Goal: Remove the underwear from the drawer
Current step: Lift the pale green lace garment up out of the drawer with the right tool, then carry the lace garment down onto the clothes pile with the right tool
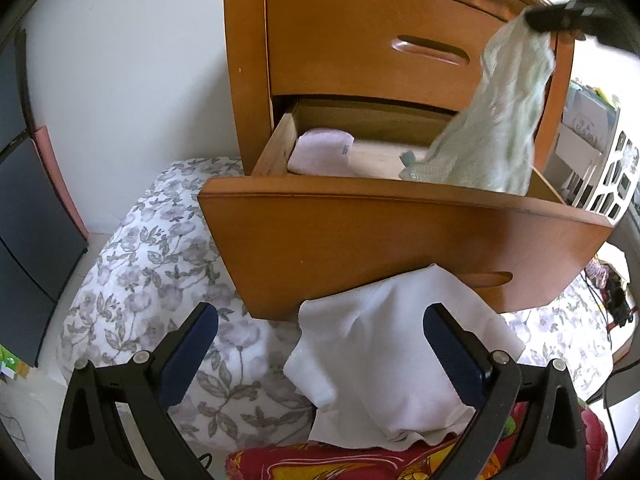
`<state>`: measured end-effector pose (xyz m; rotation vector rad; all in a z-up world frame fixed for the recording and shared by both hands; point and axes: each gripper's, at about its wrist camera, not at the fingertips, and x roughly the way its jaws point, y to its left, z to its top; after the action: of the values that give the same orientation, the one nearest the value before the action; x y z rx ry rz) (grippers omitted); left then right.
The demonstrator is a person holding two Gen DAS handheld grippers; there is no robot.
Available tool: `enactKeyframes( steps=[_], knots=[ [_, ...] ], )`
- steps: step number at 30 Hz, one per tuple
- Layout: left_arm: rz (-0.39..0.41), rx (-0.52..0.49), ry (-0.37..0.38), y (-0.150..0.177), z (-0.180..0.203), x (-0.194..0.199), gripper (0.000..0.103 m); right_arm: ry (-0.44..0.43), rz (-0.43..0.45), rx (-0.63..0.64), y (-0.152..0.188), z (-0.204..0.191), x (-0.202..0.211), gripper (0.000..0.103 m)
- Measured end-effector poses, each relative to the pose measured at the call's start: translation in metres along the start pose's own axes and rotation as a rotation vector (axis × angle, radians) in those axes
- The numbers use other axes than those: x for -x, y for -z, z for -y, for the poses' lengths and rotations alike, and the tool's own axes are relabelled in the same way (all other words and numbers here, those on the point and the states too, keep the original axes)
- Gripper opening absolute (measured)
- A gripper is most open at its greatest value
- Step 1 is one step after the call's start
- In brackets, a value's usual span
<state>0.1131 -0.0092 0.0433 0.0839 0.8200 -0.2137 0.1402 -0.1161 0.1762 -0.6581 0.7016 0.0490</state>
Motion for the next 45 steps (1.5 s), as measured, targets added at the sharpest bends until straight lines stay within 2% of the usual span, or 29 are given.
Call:
enactKeyframes(
  steps=[7, 16, 20, 25, 33, 45],
  knots=[
    [0.017, -0.032, -0.036, 0.001, 0.007, 0.004, 0.102, 0.053, 0.093, -0.123, -0.001, 0.037, 0.049, 0.005],
    [0.022, -0.028, -0.038, 0.001, 0.007, 0.006, 0.102, 0.115, 0.268, -0.269, -0.001, 0.089, 0.130, 0.005],
    [0.033, -0.034, -0.046, 0.001, 0.009, 0.009, 0.102, 0.135, 0.301, -0.292, 0.003, 0.103, 0.158, 0.005],
    [0.040, -0.027, -0.052, 0.001, 0.008, 0.010, 0.102, 0.108, 0.282, -0.311, 0.016, 0.111, 0.176, 0.005],
    [0.053, -0.039, -0.069, 0.001, 0.011, 0.012, 0.102, 0.050, 0.238, -0.310, 0.046, 0.099, 0.182, 0.005],
    [0.089, -0.019, -0.076, 0.002, 0.006, 0.018, 0.102, -0.127, 0.132, -0.371, 0.081, 0.060, 0.152, 0.005]
  ],
)
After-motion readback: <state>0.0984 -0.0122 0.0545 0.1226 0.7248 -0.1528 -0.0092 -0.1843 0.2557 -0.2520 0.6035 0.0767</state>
